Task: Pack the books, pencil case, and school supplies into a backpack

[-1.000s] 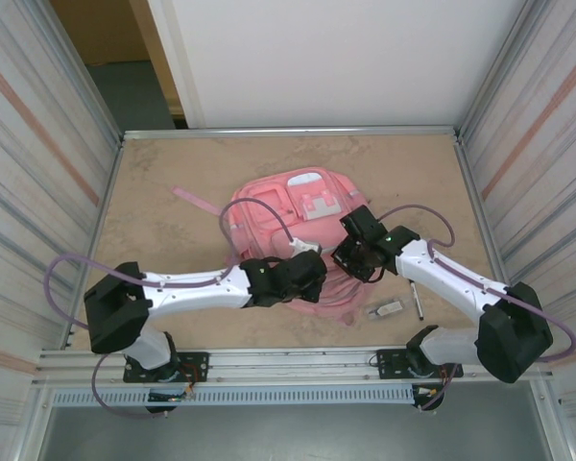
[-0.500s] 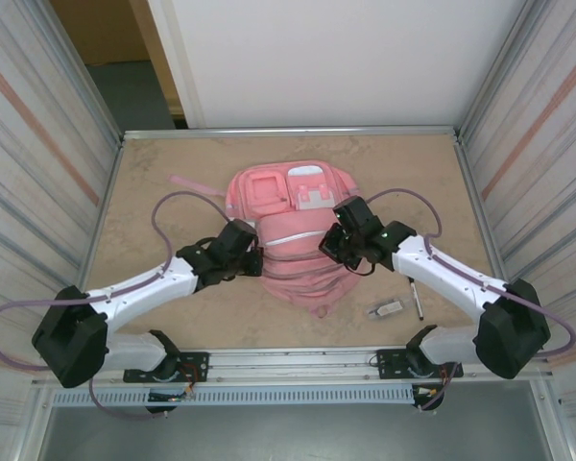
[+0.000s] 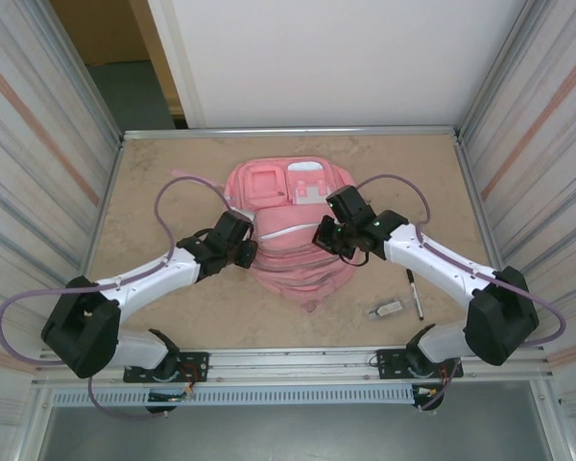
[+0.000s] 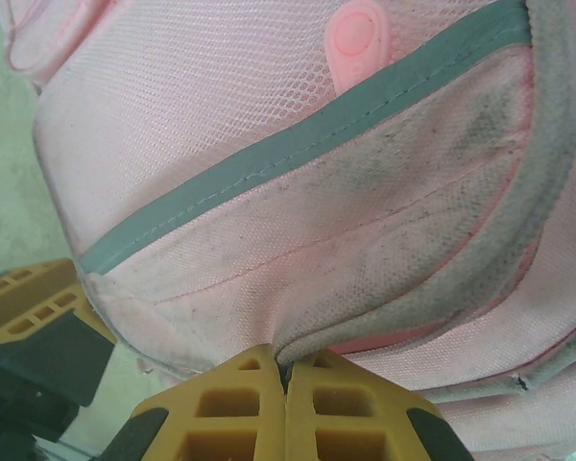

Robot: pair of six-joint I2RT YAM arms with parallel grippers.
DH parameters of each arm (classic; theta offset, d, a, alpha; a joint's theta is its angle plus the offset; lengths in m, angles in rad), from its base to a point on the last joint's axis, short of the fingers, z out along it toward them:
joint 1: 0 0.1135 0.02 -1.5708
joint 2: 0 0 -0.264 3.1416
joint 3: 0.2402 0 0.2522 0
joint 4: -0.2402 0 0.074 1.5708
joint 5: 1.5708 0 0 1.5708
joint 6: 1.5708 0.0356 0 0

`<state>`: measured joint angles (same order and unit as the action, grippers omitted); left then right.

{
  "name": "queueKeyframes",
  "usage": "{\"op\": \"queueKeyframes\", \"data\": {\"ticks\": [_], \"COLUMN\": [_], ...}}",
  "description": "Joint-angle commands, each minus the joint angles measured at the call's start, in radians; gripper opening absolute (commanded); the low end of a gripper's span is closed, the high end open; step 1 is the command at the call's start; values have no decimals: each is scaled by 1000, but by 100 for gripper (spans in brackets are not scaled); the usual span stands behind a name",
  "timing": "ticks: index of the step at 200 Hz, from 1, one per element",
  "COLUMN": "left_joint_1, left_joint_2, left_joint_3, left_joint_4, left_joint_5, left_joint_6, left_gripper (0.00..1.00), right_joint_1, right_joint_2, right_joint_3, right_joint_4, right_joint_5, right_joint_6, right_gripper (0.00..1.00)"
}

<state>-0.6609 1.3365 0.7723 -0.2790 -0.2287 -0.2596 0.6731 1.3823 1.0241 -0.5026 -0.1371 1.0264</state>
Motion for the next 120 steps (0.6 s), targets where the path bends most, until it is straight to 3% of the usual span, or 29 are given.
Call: {"op": "queueKeyframes", "data": {"ticks": [1, 22, 45, 62, 93, 120], "left_joint_1": [10, 10, -4, -2, 1, 1], "left_joint_2": [-55, -169, -392, -586, -864, -898], "left_joint_3": [2, 6, -62, -130, -229, -210], "left_joint_4": [-2, -78, -93, -116, -143, -213], "left_joint_5": [-72, 1, 66, 68, 158, 235], "left_joint_6": [-1, -20, -38, -82, -126, -173], "left_gripper": [48, 54, 62, 81, 80, 82], "right_joint_1": [7, 29, 79, 72, 64, 69], "right_joint_2": [-5, 5, 7, 7, 59, 120], "right_joint_3": [29, 55, 85, 67, 75, 91], "right_joint_4": [-12, 16, 32, 105, 168, 207], "right_joint_5": [-74, -135, -83, -128, -226, -328], "right_joint_6": [-105, -213, -338, -360, -400, -442], "right_gripper": [0, 0, 0, 0, 0, 0]}}
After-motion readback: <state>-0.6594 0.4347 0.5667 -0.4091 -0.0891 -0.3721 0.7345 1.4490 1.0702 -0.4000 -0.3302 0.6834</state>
